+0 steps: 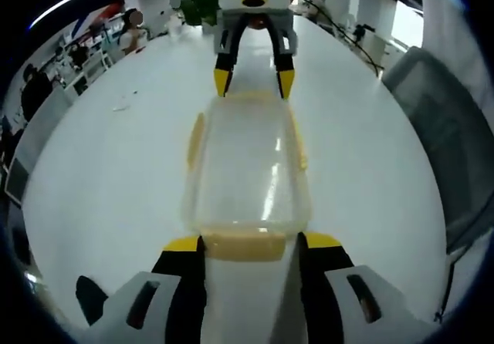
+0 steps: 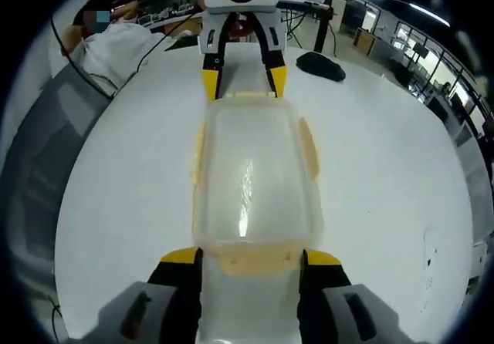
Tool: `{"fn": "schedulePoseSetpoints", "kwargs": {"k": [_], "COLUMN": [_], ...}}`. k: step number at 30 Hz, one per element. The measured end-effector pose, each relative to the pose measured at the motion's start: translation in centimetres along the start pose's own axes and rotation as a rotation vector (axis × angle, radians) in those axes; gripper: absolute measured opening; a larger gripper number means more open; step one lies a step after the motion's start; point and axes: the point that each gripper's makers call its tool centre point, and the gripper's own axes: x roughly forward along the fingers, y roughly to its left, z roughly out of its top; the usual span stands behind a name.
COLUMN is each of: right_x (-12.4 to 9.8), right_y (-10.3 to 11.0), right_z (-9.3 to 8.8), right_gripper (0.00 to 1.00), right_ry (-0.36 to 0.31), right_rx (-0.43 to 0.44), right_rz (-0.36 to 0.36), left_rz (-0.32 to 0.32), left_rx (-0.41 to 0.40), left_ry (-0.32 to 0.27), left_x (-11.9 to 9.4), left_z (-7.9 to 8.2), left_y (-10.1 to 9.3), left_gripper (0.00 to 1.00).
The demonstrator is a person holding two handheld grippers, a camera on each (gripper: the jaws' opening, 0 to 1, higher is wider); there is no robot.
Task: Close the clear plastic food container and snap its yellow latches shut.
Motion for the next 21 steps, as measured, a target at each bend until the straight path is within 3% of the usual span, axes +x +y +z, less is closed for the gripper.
{"fn": "schedulePoseSetpoints", "kwargs": {"k": [3, 9, 11, 21], "right_x": [-0.15, 0.06, 0.13, 0.16], "right_y": [-0.05, 0.12, 0.43, 0.58], "right_z": [-0.14, -0.05, -0.09, 0.02], "right_gripper": [0.38, 0.38, 0.38, 0.38], "right_ry": [0.006, 0.010, 0.015, 0.060], "right_rx": [-0.021, -0.019, -0.038, -0.015], "right_rz": [-0.003, -0.001, 0.011, 0.001], "left_rz": [0.001, -0.017, -0.030, -0.021], "left_rx": [0.033, 0.021, 0.012, 0.037], "left_ry": [-0.001, 0.004, 0.014, 0.036], "left_x": [-0.17, -0.16, -0.29, -0.19], "left_z": [-0.06, -0.16, -0.37, -0.25], "left_y": [0.06, -0.01, -0.17, 0.07], "left_gripper": [0.47, 0.44, 0.37, 0.37]}}
